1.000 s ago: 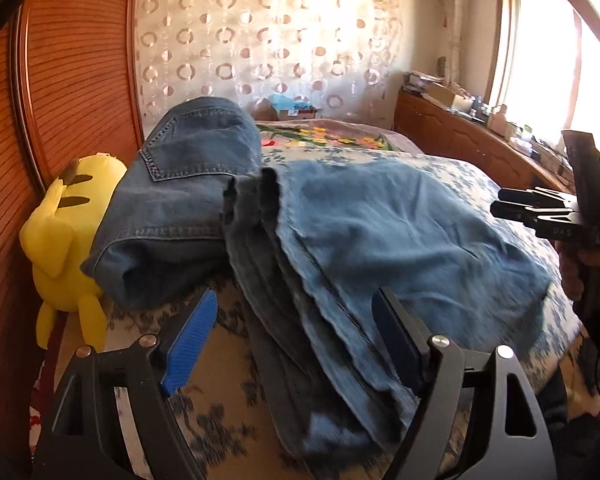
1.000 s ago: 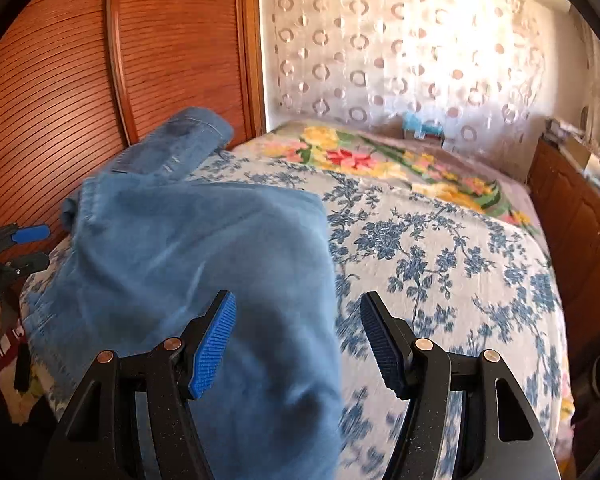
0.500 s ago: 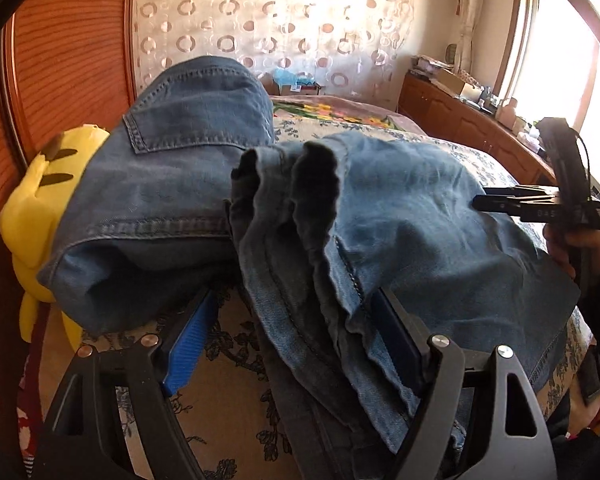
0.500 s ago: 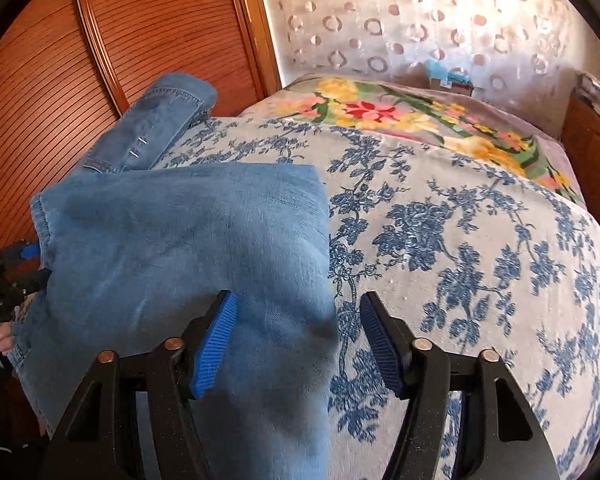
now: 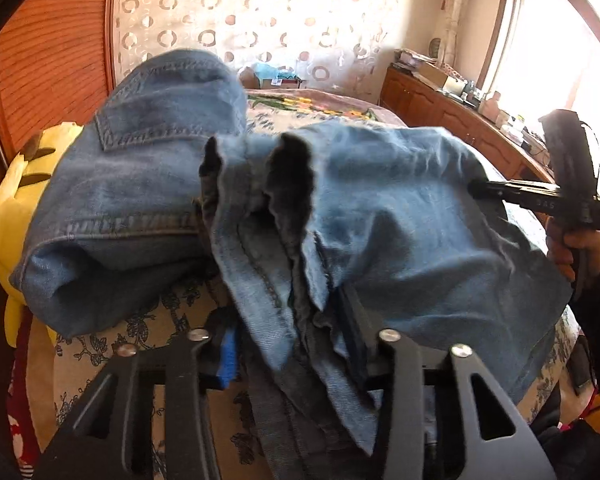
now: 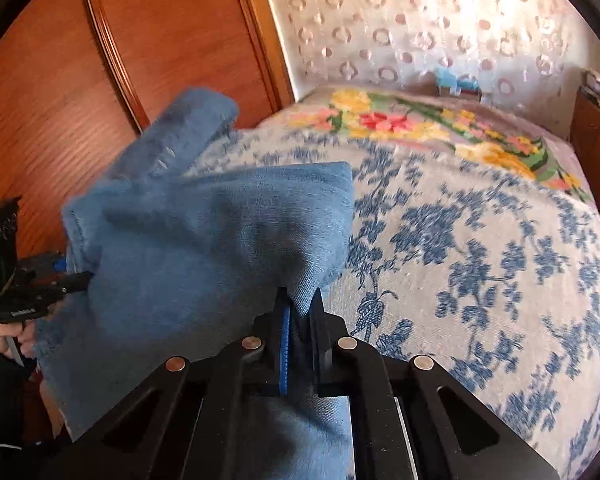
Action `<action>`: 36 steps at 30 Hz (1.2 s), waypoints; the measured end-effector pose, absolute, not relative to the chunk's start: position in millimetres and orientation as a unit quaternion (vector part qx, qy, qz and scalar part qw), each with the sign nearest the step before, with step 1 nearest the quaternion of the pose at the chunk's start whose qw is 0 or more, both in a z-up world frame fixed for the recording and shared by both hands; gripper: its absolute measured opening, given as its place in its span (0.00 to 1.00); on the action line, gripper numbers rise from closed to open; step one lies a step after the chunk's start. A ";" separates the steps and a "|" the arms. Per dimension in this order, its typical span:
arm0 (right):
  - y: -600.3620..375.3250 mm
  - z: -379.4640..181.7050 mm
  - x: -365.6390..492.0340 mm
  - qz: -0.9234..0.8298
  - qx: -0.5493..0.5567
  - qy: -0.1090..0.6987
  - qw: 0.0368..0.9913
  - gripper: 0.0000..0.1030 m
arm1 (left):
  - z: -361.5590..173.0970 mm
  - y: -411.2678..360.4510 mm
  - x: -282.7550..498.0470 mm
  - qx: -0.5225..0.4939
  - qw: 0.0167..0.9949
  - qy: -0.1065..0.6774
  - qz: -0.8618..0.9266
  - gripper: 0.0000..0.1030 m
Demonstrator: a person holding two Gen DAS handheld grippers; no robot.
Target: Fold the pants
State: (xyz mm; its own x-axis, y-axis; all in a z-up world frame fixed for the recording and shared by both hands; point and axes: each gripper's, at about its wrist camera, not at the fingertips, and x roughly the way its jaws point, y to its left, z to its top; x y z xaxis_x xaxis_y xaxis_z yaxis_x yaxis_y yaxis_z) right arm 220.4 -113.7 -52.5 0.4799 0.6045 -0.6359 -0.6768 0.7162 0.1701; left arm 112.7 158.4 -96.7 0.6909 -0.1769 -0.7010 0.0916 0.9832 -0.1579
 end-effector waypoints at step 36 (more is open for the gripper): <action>-211.2 -46.6 140.9 0.238 -0.066 0.308 0.919 0.46 | -57.3 57.2 126.3 0.015 0.925 0.349 -0.148 0.32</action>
